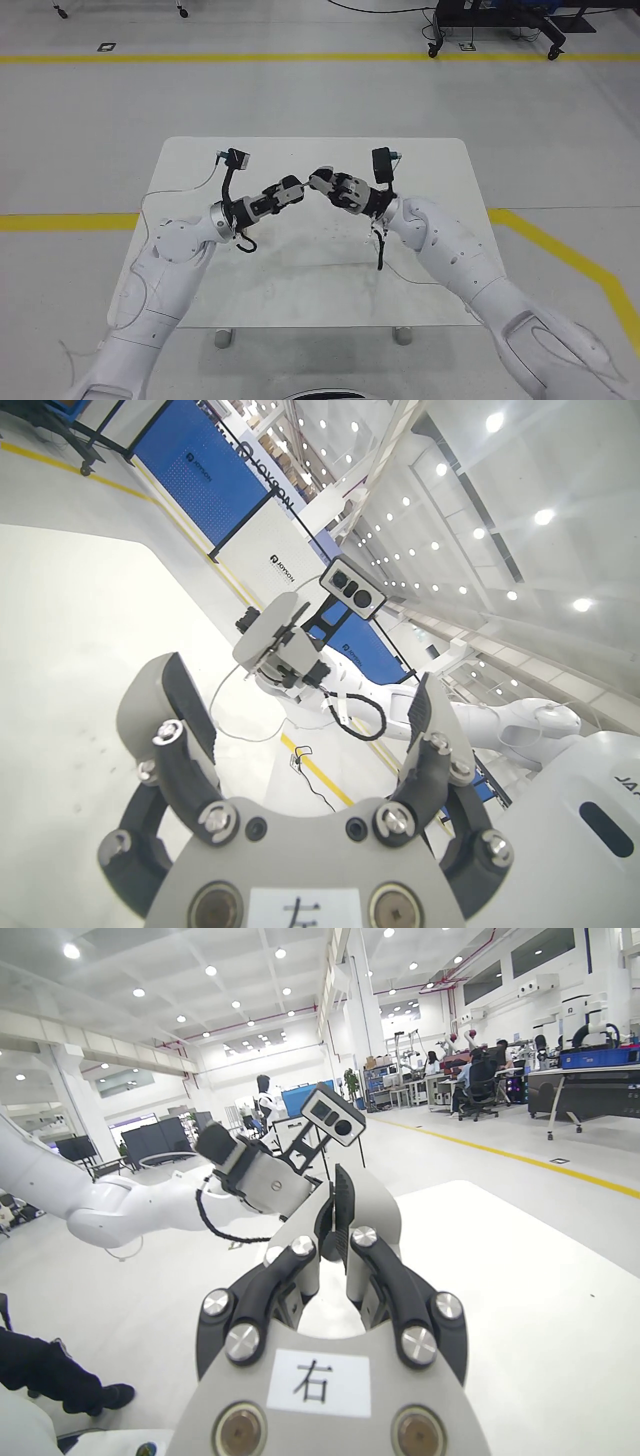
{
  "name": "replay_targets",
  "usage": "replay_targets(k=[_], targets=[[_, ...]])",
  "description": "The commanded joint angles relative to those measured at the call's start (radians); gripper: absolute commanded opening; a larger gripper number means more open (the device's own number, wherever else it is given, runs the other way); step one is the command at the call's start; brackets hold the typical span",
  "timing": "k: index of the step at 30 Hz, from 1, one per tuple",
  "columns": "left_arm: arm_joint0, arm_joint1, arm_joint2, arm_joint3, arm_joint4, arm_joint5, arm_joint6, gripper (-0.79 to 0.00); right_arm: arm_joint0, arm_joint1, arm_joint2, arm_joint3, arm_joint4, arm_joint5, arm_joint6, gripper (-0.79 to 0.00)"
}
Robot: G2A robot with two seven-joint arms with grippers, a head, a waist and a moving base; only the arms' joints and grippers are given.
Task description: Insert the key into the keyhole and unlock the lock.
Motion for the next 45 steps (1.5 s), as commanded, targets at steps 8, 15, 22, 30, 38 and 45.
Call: replay_targets(k=[8, 15, 22, 30, 38, 45], targets=[[-0.037, -0.011, 0.036, 0.059, 0.019, -0.043, 0.059, -0.406, 0.044, 0.044, -0.138, 0.001, 0.168, 0.000, -0.028, -0.785], [-0.043, -0.013, 0.046, 0.077, 0.005, -0.062, 0.053, -0.483, 0.079, 0.065, -0.216, 0.006, 0.267, 0.000, -0.011, -0.785], [-0.049, -0.014, 0.057, 0.087, 0.013, -0.073, 0.057, -0.557, 0.104, 0.080, -0.266, 0.012, 0.324, 0.000, -0.023, -0.785], [-0.052, -0.014, 0.060, 0.099, 0.014, -0.085, 0.065, -0.785, 0.121, 0.089, -0.303, 0.017, 0.353, 0.000, -0.037, -0.785], [-0.052, -0.012, 0.057, 0.106, 0.014, -0.102, 0.064, -0.785, 0.136, 0.095, -0.329, 0.025, 0.381, 0.000, -0.046, -0.785], [-0.050, -0.006, 0.037, 0.103, 0.029, -0.107, 0.080, -0.785, 0.143, 0.104, -0.360, 0.008, 0.421, 0.000, -0.017, -0.505]])
